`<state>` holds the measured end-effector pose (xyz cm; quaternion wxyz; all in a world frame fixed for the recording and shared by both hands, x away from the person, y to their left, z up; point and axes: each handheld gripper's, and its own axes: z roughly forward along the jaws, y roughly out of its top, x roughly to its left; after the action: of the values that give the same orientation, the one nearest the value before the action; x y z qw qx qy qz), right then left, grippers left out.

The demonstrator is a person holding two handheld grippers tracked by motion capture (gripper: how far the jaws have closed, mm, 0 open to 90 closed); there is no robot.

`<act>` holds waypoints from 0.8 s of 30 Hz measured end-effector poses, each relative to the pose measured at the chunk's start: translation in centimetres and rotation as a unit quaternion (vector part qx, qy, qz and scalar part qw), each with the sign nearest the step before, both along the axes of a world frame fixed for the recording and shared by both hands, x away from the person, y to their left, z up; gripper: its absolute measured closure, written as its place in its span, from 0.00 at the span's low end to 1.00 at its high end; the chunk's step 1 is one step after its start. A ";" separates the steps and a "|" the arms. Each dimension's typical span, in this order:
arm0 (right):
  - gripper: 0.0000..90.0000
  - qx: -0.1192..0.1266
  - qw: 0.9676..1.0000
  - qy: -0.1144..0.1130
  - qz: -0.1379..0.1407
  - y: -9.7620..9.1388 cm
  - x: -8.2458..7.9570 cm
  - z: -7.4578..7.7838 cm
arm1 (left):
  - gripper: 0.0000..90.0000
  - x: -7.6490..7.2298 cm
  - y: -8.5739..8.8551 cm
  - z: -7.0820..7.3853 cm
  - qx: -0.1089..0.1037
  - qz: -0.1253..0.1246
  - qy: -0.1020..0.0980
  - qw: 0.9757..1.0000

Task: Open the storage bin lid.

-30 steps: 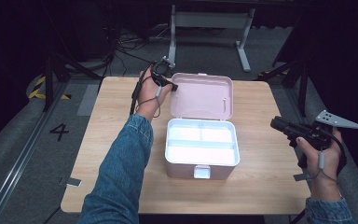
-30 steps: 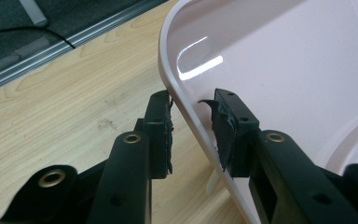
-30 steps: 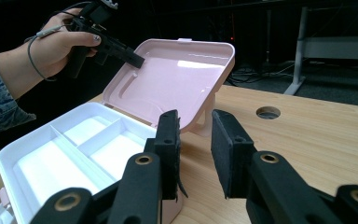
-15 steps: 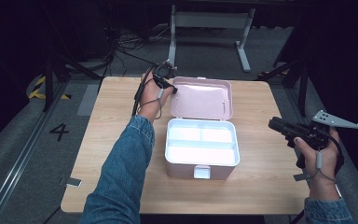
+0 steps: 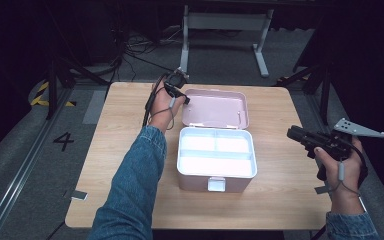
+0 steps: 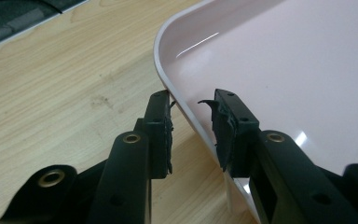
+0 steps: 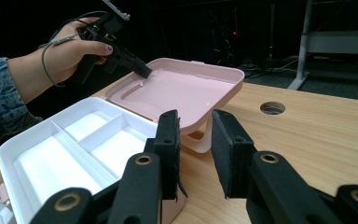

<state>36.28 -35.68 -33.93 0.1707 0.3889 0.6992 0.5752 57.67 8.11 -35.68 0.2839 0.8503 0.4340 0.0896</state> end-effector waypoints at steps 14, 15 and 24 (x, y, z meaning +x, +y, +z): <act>0.81 0.000 1.000 0.004 0.002 0.0 0.1 -0.1 | 0.72 0.2 0.3 -1.5 -0.008 -0.005 0.020 1.000; 0.81 0.000 1.000 0.004 0.002 0.0 0.1 -0.1 | 0.71 0.3 0.4 -1.6 -0.012 -0.009 0.021 1.000; 0.81 -0.001 1.000 0.004 0.001 0.0 0.1 -0.2 | 0.57 -0.1 0.9 -1.5 -0.021 -0.021 0.010 1.000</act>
<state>36.41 -35.71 -34.08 0.1674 0.3908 0.7006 0.5731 57.52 9.01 -37.16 0.2996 0.8536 0.4210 0.0659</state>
